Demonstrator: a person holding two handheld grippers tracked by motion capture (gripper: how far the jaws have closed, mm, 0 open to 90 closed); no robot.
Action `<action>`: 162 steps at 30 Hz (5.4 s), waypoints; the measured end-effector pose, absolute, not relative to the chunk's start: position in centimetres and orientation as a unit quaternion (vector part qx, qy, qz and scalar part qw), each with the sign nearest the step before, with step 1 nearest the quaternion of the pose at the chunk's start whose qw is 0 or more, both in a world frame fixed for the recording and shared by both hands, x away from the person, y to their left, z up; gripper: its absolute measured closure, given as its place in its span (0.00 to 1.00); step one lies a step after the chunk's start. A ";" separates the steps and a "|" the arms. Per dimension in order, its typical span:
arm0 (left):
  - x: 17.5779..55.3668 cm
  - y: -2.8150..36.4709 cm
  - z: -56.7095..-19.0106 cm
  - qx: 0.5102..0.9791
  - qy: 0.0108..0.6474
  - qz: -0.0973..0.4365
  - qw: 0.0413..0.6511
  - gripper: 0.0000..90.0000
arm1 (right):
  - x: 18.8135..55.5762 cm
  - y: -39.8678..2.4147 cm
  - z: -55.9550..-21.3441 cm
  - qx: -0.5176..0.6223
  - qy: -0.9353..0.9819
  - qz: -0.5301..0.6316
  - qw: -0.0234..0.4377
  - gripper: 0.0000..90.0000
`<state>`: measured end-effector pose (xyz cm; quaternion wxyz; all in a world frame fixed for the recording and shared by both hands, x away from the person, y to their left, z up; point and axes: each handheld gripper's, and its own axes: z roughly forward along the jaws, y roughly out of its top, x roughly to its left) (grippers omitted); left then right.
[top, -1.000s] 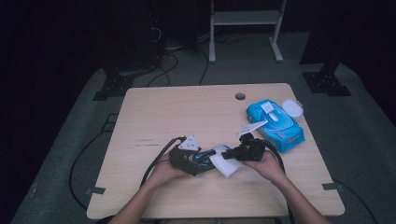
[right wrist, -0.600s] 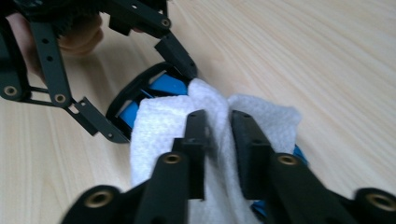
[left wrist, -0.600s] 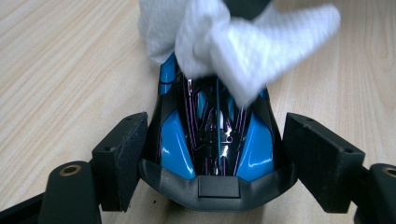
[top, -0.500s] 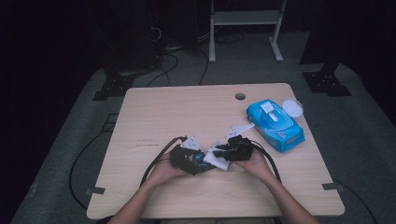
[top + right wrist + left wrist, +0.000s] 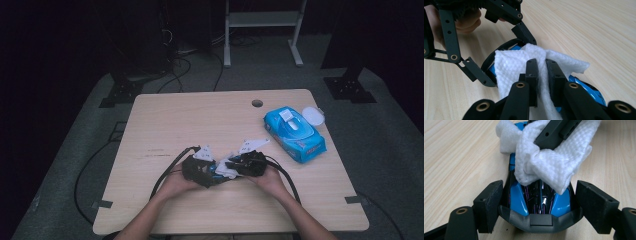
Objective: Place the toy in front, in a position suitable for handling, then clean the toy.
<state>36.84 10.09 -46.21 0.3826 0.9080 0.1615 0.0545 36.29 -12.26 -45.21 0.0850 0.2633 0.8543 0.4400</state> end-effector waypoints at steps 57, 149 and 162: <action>37.8 6.6 -46.7 0.905 0.165 0.064 0.386 0.27 | 37.8 -18.9 -44.6 0.338 0.848 0.386 0.132 0.93; 37.4 9.3 -46.6 0.912 0.157 0.052 0.375 0.27 | 38.0 -18.1 -45.8 0.322 0.860 0.384 0.092 0.92; 37.4 9.4 -46.4 0.908 0.156 0.056 0.384 0.27 | 37.2 -16.9 -45.4 0.298 0.869 0.382 0.096 0.92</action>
